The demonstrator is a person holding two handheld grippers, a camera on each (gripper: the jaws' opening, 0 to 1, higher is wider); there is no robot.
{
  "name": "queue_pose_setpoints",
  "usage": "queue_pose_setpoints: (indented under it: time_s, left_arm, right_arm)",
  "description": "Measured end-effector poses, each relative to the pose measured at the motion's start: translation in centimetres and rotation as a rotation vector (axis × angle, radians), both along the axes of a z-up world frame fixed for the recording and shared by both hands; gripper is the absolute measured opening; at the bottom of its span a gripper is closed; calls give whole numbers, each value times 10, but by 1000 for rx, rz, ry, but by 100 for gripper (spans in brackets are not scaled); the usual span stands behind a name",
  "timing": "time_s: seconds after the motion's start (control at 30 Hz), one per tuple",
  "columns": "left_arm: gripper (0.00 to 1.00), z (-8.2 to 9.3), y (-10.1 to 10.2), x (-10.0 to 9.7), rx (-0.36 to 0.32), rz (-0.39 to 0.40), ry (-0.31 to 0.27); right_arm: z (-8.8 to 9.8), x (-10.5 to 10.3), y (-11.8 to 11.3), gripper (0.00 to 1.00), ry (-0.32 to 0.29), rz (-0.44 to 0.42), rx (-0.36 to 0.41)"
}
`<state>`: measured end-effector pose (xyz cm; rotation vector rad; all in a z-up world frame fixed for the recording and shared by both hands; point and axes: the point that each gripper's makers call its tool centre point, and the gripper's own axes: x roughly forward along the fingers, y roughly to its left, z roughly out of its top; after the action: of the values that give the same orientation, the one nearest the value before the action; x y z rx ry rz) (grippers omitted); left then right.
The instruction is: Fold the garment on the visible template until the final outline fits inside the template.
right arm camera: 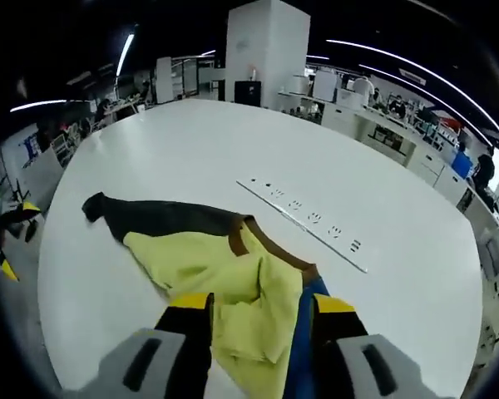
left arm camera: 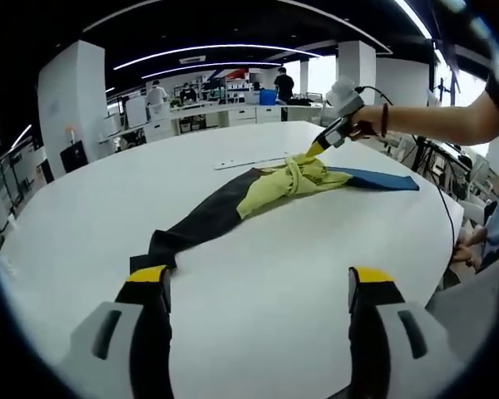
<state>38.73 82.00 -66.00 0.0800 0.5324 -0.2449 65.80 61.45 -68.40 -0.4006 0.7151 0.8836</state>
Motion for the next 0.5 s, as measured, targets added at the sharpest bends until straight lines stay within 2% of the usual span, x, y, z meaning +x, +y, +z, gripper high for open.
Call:
queue_pose_setpoints:
  time_s: [0.2,0.4,0.5]
  left_arm:
    - [90,4,-6,-2,-17,-15,-6]
    - [95,5,-6,-5,-9,-25,-2]
    - [97,6,-6,-6,-7,-29,-4]
  right_arm:
    - [-4,-49,7,48,76,77,12]
    - [-23,-70,11,46,169,99,20]
    - [-32,-71,13,45,180,89,21]
